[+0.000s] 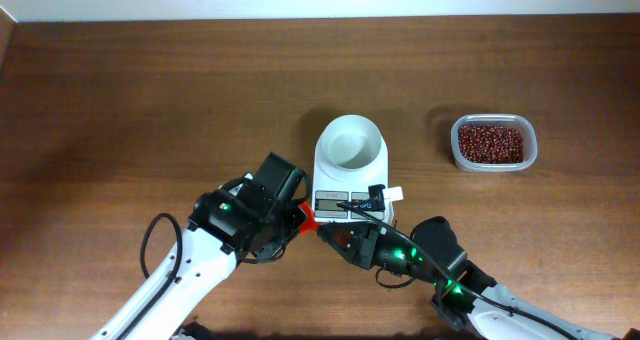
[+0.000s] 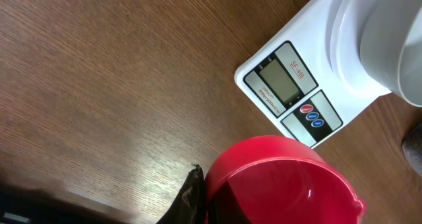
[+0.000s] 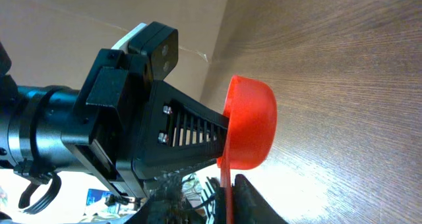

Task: Scoop and weigh 50g on scale
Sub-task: 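Bring the right gripper to the scoop and grasp its handle, then release the scoop from the left gripper, right gripper holds it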

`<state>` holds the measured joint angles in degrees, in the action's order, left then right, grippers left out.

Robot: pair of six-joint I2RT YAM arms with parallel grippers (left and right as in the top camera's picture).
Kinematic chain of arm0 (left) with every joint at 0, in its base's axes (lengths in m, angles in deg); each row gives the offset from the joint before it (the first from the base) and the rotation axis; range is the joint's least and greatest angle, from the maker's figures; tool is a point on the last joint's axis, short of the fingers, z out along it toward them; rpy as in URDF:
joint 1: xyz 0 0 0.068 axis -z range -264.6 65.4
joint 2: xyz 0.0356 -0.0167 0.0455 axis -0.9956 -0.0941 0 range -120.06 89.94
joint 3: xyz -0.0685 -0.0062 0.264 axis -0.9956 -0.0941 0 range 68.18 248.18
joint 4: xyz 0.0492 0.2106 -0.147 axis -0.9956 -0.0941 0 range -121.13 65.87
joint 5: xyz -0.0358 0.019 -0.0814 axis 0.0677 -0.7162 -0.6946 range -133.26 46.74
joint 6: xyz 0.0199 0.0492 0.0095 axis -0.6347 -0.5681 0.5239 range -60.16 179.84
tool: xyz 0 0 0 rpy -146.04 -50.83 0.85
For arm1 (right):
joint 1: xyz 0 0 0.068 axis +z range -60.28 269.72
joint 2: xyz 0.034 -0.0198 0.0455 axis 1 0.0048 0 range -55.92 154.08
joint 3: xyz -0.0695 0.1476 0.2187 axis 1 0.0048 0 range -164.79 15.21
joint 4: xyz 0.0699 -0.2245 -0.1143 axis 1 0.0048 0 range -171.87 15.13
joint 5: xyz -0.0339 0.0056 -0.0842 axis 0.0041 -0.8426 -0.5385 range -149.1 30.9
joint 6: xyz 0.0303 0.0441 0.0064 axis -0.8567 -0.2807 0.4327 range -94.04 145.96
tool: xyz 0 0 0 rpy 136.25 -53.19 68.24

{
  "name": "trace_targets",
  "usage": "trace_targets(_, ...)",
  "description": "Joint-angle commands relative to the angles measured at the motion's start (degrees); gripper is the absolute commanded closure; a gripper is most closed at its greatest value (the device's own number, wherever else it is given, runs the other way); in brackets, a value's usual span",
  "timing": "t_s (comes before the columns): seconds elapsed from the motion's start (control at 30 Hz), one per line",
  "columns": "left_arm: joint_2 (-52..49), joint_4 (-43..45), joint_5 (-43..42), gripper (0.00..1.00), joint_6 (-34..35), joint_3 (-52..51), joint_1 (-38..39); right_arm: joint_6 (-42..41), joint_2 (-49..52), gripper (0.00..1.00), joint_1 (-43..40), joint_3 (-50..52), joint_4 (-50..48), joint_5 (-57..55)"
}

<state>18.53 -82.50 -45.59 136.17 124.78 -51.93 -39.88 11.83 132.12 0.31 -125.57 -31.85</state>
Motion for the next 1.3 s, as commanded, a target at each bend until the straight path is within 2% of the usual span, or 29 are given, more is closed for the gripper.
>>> trace_targets(0.0, -0.3, -0.7, 2.2, 1.0, 0.4, 0.6, 0.3, 0.4, -0.1, 0.78, 0.3, -1.2, -0.7, 0.0)
trace_targets(0.23, -0.3, -0.7, 2.1, 1.0, 0.3, 0.6, 0.3, 0.4, -0.1, 0.84, 0.3, -1.2, -0.7, -0.1)
trace_targets(0.43, -0.3, -0.8, 2.1, 1.0, 0.3, 0.6, 0.3, 0.4, -0.1, 0.84, 0.3, -1.2, -0.7, -0.1)
trace_targets(0.6, -0.3, -0.9, 2.2, 1.0, 0.3, 0.6, 0.3, 0.4, -0.1, 0.96, 0.3, -1.2, -0.7, -0.1)
trace_targets(0.67, -0.3, -0.9, 2.2, 0.97, 0.3, 0.6, 0.3, 0.4, -0.1, 0.96, 0.3, -1.2, -0.6, -0.1)
trace_targets(0.73, -0.3, -0.9, 2.2, 0.92, 0.3, 0.6, 0.3, 0.4, -0.1, 0.96, 0.3, -1.2, -0.4, -0.1)
trace_targets(0.8, -0.3, -0.9, 2.2, 0.76, 0.3, 0.6, 0.3, 1.0, -0.1, 0.96, 0.3, -1.2, 2.6, -1.2)
trace_targets(0.9, -0.3, -0.9, 2.2, 0.62, 0.3, 0.6, 0.3, 4.5, -0.1, 0.96, 0.3, -1.2, 6.9, -2.1)
trace_targets(0.97, -0.3, -0.9, 2.2, 0.37, 0.3, 0.6, 0.3, 10.9, -0.1, 0.96, 0.3, -1.2, 9.9, -2.5)
trace_targets(1.07, -0.3, -0.9, 2.2, 0.28, 0.3, 0.6, 0.3, 16.0, -0.2, 0.96, 0.3, -1.2, 13.5, -2.6)
trace_targets(1.13, -0.3, -1.0, 2.8, 0.2, 0.3, 0.6, 0.3, 16.2, -1.7, 0.96, 0.3, -1.2, 16.0, -2.5)
trace_targets(1.17, -0.3, -1.0, 3.1, 0.13, 0.3, 0.6, 0.3, 16.7, -2.8, 0.96, 0.3, -1.2, 17.1, -2.5)
trace_targets(1.23, -0.3, -1.0, 3.2, 0.0, 0.3, 0.6, 0.3, 19.2, -8.5, 0.96, 0.1, -1.2, 22.1, -3.2)
trace_targets(1.27, -0.3, -1.0, 3.2, 0.01, 0.3, 0.6, 0.3, 19.2, -12.5, 0.96, -0.7, -1.2, 27.2, -5.2)
